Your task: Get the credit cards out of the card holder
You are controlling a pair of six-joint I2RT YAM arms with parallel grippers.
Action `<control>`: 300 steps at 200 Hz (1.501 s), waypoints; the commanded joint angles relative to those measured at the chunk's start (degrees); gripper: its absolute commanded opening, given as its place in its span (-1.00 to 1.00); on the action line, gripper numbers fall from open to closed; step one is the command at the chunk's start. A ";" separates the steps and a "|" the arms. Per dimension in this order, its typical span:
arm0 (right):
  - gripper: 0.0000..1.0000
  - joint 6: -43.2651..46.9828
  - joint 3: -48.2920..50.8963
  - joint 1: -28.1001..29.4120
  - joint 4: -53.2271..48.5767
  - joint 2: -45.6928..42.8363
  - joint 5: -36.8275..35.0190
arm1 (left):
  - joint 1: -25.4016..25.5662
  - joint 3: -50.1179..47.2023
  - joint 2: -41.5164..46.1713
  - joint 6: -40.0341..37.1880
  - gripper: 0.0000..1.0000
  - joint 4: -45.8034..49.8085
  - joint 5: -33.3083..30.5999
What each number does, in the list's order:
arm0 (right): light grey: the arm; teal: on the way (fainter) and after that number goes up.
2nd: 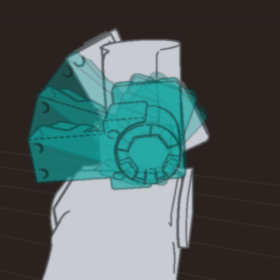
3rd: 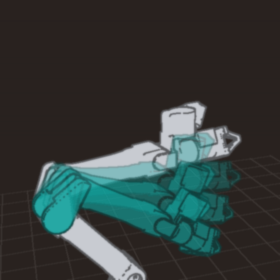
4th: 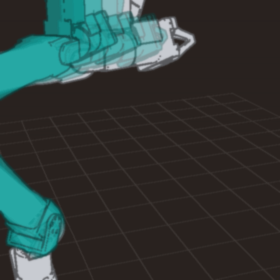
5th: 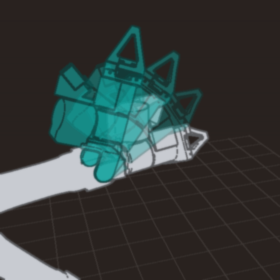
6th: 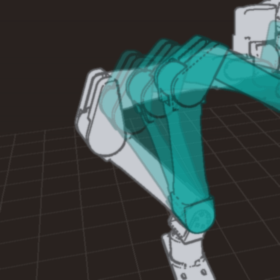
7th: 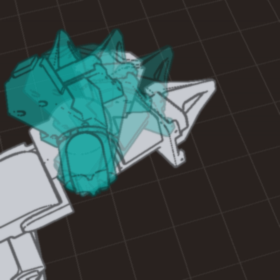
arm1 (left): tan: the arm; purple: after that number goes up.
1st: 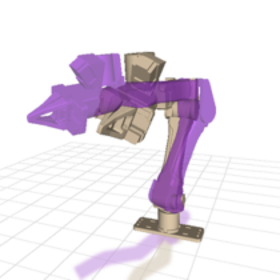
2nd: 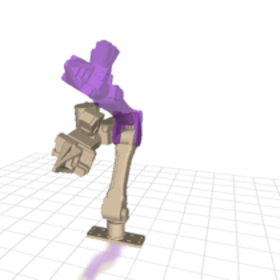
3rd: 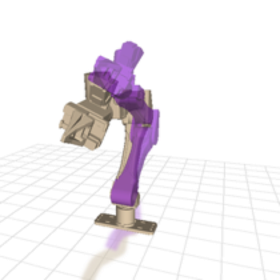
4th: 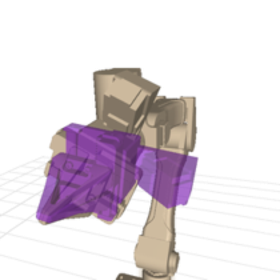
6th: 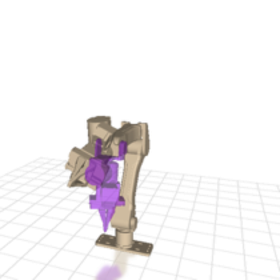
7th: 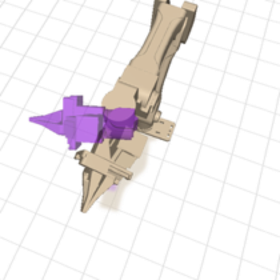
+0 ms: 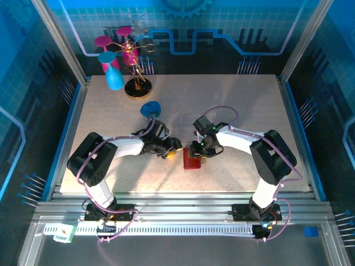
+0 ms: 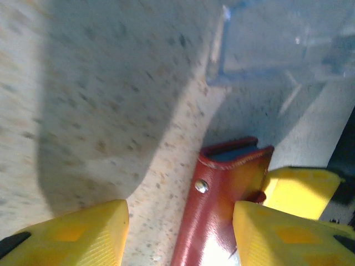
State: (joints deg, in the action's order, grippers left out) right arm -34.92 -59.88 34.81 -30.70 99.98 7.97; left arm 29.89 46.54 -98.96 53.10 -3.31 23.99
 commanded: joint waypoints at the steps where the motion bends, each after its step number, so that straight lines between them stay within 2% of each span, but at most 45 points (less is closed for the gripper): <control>1: 0.04 1.34 0.18 -0.71 0.46 -2.26 0.35 | 2.34 2.05 0.53 1.34 0.04 -1.39 -1.68; 39: 0.08 1.78 -3.18 -0.71 -3.65 -3.96 1.22 | 3.44 2.30 1.54 5.07 -0.05 -1.99 -1.55; 65: 0.01 1.75 -5.02 -0.37 -7.70 -5.37 1.74 | 3.74 3.89 2.10 4.68 -0.11 1.15 -0.49; 85: -0.12 1.05 -5.63 0.07 -10.40 -6.30 0.49 | 3.94 3.90 1.90 6.18 -0.28 1.37 0.46; 117: -0.38 0.53 -7.00 0.91 -14.19 -6.49 -2.15 | 3.95 1.61 0.42 10.71 -0.61 -5.42 3.56; 146: -0.39 0.48 -7.61 2.47 -14.92 -5.34 -3.27 | 4.03 -1.18 -0.05 13.32 -0.76 -10.38 4.62; 215: -0.34 0.44 -13.26 6.72 -18.27 1.39 -7.51 | 3.93 -5.66 -3.01 17.95 -0.85 -19.06 7.43; 300: -0.34 -0.24 -14.04 8.52 -17.55 6.25 -10.66 | 3.11 -8.57 -4.27 19.99 -0.91 -22.33 7.74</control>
State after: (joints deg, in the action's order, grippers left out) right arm -34.33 -72.86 42.48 -47.13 104.57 -1.13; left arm 33.17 39.29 -101.65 70.98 -23.07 29.91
